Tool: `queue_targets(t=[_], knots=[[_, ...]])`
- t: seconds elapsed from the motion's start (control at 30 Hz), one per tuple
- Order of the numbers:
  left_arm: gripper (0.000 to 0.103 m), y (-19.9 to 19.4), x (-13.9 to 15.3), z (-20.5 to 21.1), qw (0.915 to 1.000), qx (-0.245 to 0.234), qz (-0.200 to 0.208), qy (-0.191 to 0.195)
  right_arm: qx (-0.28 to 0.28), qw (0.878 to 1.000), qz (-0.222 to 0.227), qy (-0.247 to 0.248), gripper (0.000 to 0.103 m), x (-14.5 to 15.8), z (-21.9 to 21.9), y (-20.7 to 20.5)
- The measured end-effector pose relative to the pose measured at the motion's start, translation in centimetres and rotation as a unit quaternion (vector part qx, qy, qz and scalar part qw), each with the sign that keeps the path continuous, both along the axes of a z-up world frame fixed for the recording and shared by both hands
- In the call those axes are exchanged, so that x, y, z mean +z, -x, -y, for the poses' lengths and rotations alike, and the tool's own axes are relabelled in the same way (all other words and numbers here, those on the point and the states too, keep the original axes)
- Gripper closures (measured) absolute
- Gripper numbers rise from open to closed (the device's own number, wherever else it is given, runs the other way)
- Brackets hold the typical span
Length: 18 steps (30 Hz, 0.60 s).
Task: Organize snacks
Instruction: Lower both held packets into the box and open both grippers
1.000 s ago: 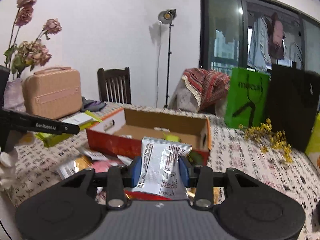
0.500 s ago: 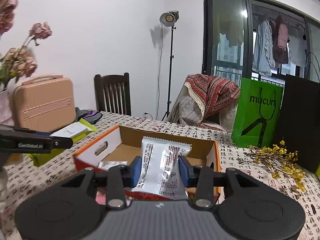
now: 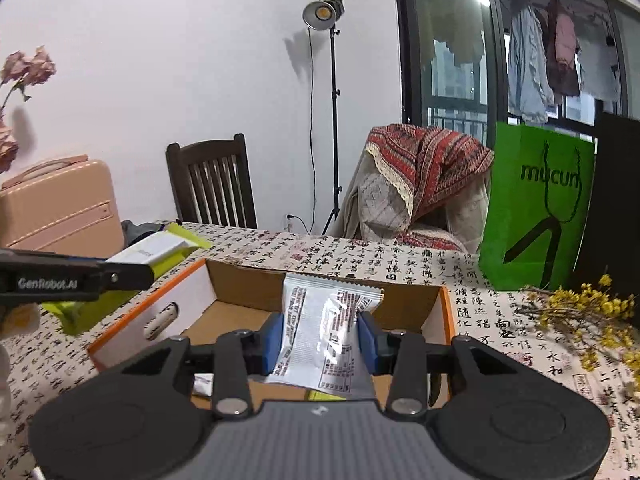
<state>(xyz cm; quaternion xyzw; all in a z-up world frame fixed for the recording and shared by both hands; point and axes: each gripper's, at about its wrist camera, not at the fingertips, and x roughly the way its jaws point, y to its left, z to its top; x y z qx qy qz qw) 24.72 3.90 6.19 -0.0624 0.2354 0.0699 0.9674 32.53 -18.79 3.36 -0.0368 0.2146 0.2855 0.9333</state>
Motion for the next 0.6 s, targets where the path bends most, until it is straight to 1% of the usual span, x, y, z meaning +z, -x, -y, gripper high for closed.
queue_targets(t=[0.13, 0.2, 0.27, 0.47, 0.53, 0.57, 0.6], knots=[[0.063, -1.7, -1.8, -0.8, 0.9998, 0.014, -0.002, 0.016, -0.012, 1.000, -0.021, -0.004, 0.064, -1.7, 0.7, -1.7], [0.063, -2.8, -3.1, -1.0, 0.9995, 0.009, -0.026, 0.016, -0.014, 0.999, -0.032, -0.008, 0.064, -2.3, 1.1, -2.2], [0.063, -3.5, -3.8, -1.2, 0.9989, 0.009, -0.040, 0.021, -0.009, 0.999, -0.041, -0.013, 0.064, -2.7, 1.3, -2.7], [0.063, -3.6, -4.4, -1.3, 0.9991, 0.011, -0.038, 0.013, -0.005, 0.999, -0.040, -0.006, 0.064, -3.0, 0.9, -2.4], [0.063, -3.7, -4.5, -1.0, 0.9992, 0.010, -0.037, 0.008, -0.008, 0.999, -0.037, -0.004, 0.060, -2.8, 0.8, -2.3], [0.060, -3.7, -4.6, -0.8, 0.9993, 0.009, -0.036, 0.005, -0.010, 0.999, -0.036, -0.004, 0.059, -2.8, 0.9, -2.2], [0.055, -3.7, -4.7, -0.6, 0.9993, 0.012, -0.036, 0.002, -0.010, 0.999, -0.037, -0.007, 0.056, -2.7, 1.0, -2.2]])
